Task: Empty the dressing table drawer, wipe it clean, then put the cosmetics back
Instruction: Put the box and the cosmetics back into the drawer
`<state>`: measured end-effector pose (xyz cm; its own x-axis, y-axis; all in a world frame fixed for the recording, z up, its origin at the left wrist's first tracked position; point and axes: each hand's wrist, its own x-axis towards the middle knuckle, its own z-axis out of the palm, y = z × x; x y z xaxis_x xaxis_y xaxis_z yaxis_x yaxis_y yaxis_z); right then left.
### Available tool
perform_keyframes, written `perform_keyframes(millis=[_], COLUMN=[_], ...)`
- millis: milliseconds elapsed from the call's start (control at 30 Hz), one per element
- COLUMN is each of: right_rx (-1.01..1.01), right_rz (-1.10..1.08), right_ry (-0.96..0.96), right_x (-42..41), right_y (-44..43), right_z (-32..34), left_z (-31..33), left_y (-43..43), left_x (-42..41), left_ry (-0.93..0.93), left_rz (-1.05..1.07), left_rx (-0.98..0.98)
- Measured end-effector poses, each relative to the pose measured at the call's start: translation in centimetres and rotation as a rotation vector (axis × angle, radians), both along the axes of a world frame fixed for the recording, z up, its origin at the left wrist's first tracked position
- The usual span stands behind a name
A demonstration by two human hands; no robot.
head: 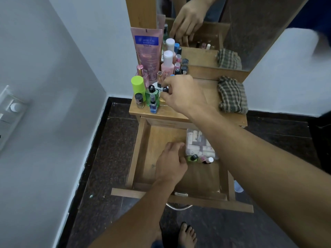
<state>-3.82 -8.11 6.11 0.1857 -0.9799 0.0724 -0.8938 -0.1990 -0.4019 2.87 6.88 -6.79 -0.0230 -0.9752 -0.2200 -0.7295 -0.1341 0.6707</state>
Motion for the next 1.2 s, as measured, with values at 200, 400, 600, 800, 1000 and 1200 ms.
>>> perform_keyframes(millis=[200, 400, 600, 800, 1000, 1200], right_rx=[-0.042, -0.023, 0.157, 0.290, 0.349, 0.340], right_rz=[0.012, -0.004, -0.129, -0.286, -0.343, -0.324], right_ry=[0.026, 0.065, 0.157, 0.180, 0.274, 0.329], right_x=[-2.5, -8.7, -13.6, -14.0, -13.6, -13.2], right_y=[0.6, 4.7, 9.8, 14.3, 16.5, 17.0], right_z=[1.0, 3.6, 3.1, 0.8, -1.4, -4.4], left_z=[-0.3, 0.0, 0.1, 0.0, -0.2, -0.4], left_y=[-0.1, 0.0, 0.0, 0.6, 0.9, 0.8], left_x=[0.0, -0.6, -1.5, -2.2, -2.2, -2.3], left_ry=[0.028, 0.062, 0.047, 0.043, 0.036, 0.049], left_rz=[-0.008, -0.020, -0.048, -0.029, -0.041, -0.041], left_rx=[-0.025, -0.074, -0.073, -0.070, -0.044, -0.040])
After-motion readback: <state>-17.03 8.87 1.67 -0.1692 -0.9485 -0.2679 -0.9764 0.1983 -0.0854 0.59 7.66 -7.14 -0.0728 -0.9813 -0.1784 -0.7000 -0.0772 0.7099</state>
